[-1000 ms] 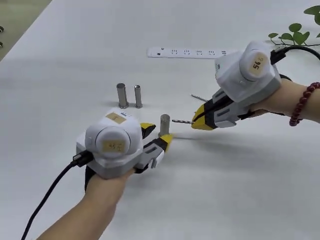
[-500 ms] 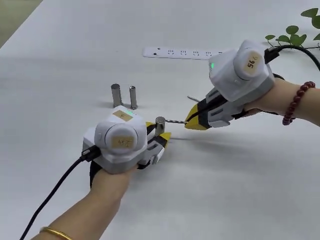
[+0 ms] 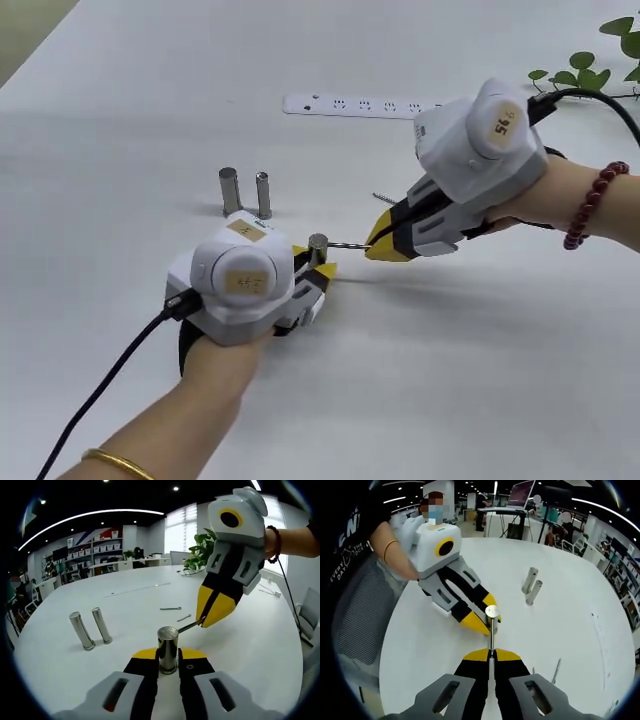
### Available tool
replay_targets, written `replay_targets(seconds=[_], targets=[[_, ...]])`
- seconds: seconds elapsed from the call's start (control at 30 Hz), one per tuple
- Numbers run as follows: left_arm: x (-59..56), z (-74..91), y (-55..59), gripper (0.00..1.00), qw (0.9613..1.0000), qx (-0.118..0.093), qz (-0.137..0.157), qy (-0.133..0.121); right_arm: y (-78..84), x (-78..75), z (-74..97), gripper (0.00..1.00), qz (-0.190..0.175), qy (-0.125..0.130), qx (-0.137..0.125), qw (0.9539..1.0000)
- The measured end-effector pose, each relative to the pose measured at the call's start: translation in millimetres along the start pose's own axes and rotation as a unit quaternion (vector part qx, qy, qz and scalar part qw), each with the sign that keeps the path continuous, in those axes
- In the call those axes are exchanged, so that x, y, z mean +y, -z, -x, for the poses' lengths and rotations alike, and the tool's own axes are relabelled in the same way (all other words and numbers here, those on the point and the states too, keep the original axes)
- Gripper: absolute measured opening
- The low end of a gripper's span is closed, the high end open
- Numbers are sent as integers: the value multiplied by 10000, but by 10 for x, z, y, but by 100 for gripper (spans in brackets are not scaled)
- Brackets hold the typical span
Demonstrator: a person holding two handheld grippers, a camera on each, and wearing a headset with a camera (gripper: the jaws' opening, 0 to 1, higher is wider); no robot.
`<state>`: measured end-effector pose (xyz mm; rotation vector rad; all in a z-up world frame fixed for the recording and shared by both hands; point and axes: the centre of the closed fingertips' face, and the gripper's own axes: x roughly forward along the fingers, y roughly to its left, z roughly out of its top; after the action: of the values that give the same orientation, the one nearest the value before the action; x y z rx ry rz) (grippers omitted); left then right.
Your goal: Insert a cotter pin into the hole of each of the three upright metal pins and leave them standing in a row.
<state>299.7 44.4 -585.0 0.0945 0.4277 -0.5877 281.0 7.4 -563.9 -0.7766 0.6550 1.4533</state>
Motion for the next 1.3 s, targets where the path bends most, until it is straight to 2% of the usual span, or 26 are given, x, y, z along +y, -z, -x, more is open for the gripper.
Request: replay_targets(seconds=[0.63,1.0,1.3], targets=[[-14,-12,4,10,9999,-31,-100,134,-136,0,-107,0,272,-103,-110,9995],[-17,-9,7,10,9999,-80,-21,114,-181,-60,-146,0,292,-62,-136,9995],[-20,-10,6,10,9999,-89,-22,102,-239,-90,-201,0,171,-11,-240,9996]])
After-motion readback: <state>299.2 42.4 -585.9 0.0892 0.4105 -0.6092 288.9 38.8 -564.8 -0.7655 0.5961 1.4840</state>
